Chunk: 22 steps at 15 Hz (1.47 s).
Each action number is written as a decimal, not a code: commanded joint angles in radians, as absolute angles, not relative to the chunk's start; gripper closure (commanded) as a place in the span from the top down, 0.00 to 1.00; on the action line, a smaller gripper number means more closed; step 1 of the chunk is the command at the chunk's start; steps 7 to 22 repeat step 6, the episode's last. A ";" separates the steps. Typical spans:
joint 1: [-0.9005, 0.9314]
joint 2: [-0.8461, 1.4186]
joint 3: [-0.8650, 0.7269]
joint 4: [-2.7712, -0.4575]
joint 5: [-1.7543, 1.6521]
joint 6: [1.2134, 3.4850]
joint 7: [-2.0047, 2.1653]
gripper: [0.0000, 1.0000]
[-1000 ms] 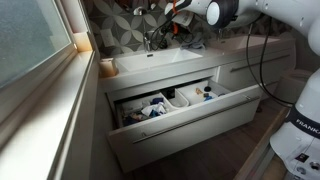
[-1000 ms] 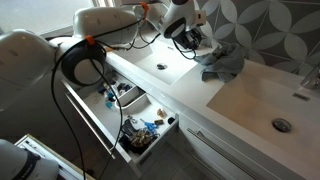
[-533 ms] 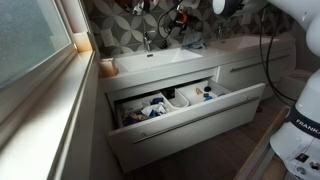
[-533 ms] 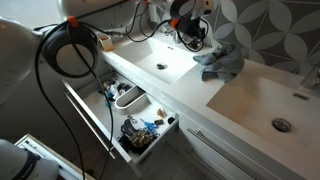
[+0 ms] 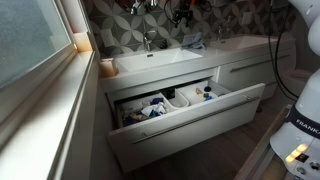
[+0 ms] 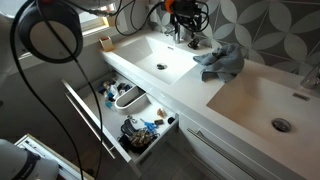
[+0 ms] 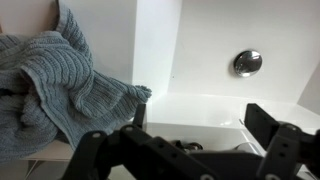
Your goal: Put the black object on the top of the sink
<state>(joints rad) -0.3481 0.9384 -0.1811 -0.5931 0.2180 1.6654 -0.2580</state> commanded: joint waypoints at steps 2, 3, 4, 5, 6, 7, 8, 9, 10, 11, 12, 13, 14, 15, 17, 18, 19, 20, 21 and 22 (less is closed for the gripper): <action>-0.322 0.925 -0.188 -0.593 0.192 1.637 -0.285 1.00; -0.314 0.922 -0.189 -0.593 0.187 1.634 -0.288 1.00; -0.309 0.922 -0.191 -0.594 0.185 1.634 -0.290 1.00; -0.309 0.922 -0.192 -0.595 0.185 1.634 -0.292 1.00; -0.310 0.922 -0.194 -0.597 0.184 1.634 -0.295 1.00; -0.310 0.922 -0.194 -0.597 0.184 1.634 -0.295 1.00; -0.310 0.922 -0.194 -0.597 0.184 1.634 -0.295 1.00; -0.310 0.922 -0.194 -0.597 0.184 1.634 -0.295 1.00; -0.310 0.922 -0.194 -0.597 0.184 1.634 -0.295 1.00; -0.310 0.922 -0.194 -0.597 0.184 1.634 -0.295 1.00; -0.310 0.922 -0.194 -0.597 0.184 1.634 -0.295 1.00; -0.310 0.922 -0.194 -0.597 0.184 1.634 -0.295 1.00; -0.310 0.922 -0.194 -0.597 0.184 1.634 -0.295 1.00; -0.310 0.922 -0.194 -0.597 0.184 1.634 -0.295 1.00; -0.310 0.922 -0.194 -0.597 0.184 1.634 -0.295 1.00; -0.310 0.922 -0.194 -0.597 0.184 1.634 -0.295 1.00; -0.310 0.922 -0.194 -0.597 0.184 1.634 -0.295 1.00; -0.310 0.922 -0.194 -0.597 0.184 1.634 -0.295 1.00; -0.310 0.922 -0.194 -0.597 0.184 1.634 -0.295 1.00; -0.310 0.922 -0.194 -0.597 0.184 1.634 -0.295 1.00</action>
